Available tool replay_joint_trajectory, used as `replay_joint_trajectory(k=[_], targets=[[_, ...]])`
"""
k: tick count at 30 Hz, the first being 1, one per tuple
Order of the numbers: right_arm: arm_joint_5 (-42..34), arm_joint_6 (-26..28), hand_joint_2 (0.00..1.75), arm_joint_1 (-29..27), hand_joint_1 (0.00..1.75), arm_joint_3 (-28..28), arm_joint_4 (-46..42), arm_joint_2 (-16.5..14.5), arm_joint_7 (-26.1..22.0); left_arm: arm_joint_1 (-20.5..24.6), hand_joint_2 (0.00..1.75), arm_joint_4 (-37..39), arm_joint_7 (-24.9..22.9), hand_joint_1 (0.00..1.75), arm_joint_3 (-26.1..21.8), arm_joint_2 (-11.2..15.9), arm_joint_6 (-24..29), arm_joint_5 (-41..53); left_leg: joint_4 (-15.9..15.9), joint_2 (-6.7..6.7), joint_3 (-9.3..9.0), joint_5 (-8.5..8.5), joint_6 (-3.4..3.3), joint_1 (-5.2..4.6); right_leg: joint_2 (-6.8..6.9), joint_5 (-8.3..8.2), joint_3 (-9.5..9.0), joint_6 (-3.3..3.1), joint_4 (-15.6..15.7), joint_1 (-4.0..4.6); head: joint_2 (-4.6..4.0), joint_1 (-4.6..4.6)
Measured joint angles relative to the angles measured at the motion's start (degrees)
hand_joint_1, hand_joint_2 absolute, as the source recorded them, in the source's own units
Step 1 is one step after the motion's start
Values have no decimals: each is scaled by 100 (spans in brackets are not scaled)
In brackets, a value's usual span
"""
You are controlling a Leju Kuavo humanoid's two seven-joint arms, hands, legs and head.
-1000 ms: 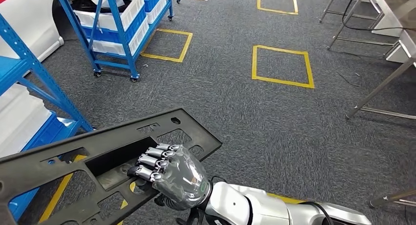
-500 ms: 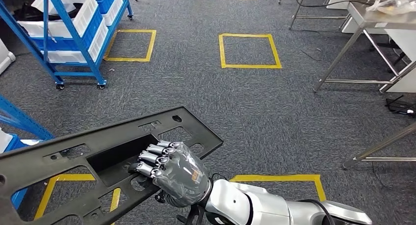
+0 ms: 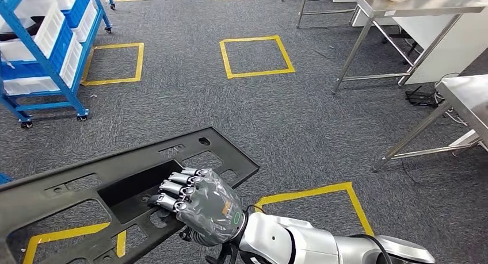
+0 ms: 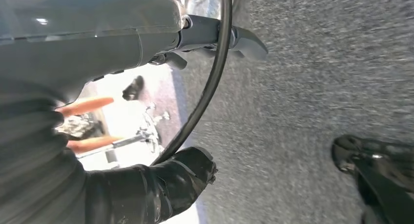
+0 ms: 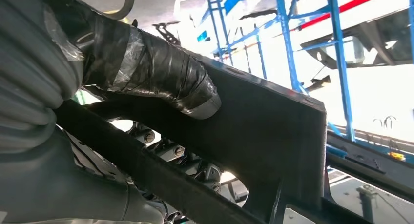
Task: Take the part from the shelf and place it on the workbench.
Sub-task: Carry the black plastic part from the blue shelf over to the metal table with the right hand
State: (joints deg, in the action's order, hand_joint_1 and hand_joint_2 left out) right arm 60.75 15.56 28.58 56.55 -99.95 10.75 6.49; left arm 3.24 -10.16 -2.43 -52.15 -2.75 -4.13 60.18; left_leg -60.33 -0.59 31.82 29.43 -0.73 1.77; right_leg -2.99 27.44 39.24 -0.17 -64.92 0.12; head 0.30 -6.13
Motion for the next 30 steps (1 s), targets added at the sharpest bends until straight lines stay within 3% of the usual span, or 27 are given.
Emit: replay_joint_trajectory(k=[2,3,4,5,6,8,10,13,15,17,19,20,22,23,25,26,28,30], targets=[[-1,-1,175,-3,175,7,2,3,0,-22,175,0,0,0,-1,4,0,0,10,139,20,-12,-26,-28,223,372,309,39,-698,-22,1,1],[-2,-2,175,-10,175,9,3,4,0,-28,175,0,0,0,-1,8,0,1,10,214,31,-13,-29,-39,252,503,452,49,-1029,-38,1,0],[-5,-3,175,-18,175,11,4,5,1,-30,175,0,0,0,-1,12,0,1,10,290,36,-12,-29,-46,263,534,514,50,-1198,-47,1,1],[-8,-4,175,-25,175,11,4,7,2,-27,175,0,0,0,-1,15,0,1,10,363,37,-10,-28,-50,274,464,465,44,-1151,-51,1,0],[-12,-5,175,-26,175,12,4,7,4,-21,175,0,0,0,-1,17,0,2,10,429,31,-6,-24,-52,306,311,303,30,-883,-49,1,1],[-19,-8,175,-16,175,12,3,7,10,-11,175,0,0,0,-1,17,0,2,11,545,9,11,-3,-61,516,34,-141,-13,-88,1,1,0],[-25,-13,175,-1,175,12,2,6,15,-7,175,0,0,0,-1,17,0,2,26,646,-12,23,39,-70,667,-36,-360,-58,348,81,1,1],[-36,-37,175,7,175,11,-2,7,19,30,175,0,-4,0,-1,10,0,4,64,760,-77,49,127,-55,517,-58,-398,-132,457,116,1,2],[-47,-52,175,29,175,11,-8,3,17,31,175,1,-11,0,1,5,-1,13,-149,521,-8,213,160,-42,394,-109,-463,-213,563,83,1,3],[-64,-70,175,46,175,12,-7,-8,17,10,175,2,-26,0,1,2,-1,17,-774,197,309,533,155,-38,267,-133,-485,-267,597,70,1,5],[-76,-87,175,30,175,13,2,-15,17,-5,175,2,-72,0,-2,5,10,1,-1347,98,637,694,157,-49,110,-130,-479,-281,581,82,1,6],[-79,-91,175,21,175,13,6,-15,17,-13,175,2,-99,0,-4,9,18,-8,-1382,81,687,613,156,-54,23,-126,-478,-283,566,86,1,6],[-80,-90,175,17,175,13,8,-16,17,-23,175,2,-129,0,-7,14,29,-19,-849,-7,498,190,137,-53,-148,-108,-474,-272,513,84,1,6],[-80,-90,175,18,175,13,8,-16,17,-26,175,2,-133,0,-9,19,33,-19,-499,-138,356,26,124,-46,-220,-92,-458,-255,478,88,1,6],[-80,-89,175,16,175,13,8,-21,17,-17,175,2,-134,0,-12,26,37,-21,-58,-343,177,-112,98,-43,-345,-76,-401,-200,420,77,0,5],[-82,-88,175,14,175,13,8,-23,18,-9,175,2,-134,0,-14,30,35,-20,-14,-368,159,-89,82,-49,-403,-84,-374,-165,414,65,0,5],[-90,-86,175,6,175,13,7,-25,19,8,175,1,-136,0,-14,24,26,-19,51,-234,128,-127,25,-43,-505,-109,-349,-99,425,47,1,5],[-95,-84,175,9,175,13,5,-24,20,6,175,1,-136,0,-14,16,16,-18,141,-76,75,-170,-42,-18,-289,7,-264,-43,253,67,1,-6]])
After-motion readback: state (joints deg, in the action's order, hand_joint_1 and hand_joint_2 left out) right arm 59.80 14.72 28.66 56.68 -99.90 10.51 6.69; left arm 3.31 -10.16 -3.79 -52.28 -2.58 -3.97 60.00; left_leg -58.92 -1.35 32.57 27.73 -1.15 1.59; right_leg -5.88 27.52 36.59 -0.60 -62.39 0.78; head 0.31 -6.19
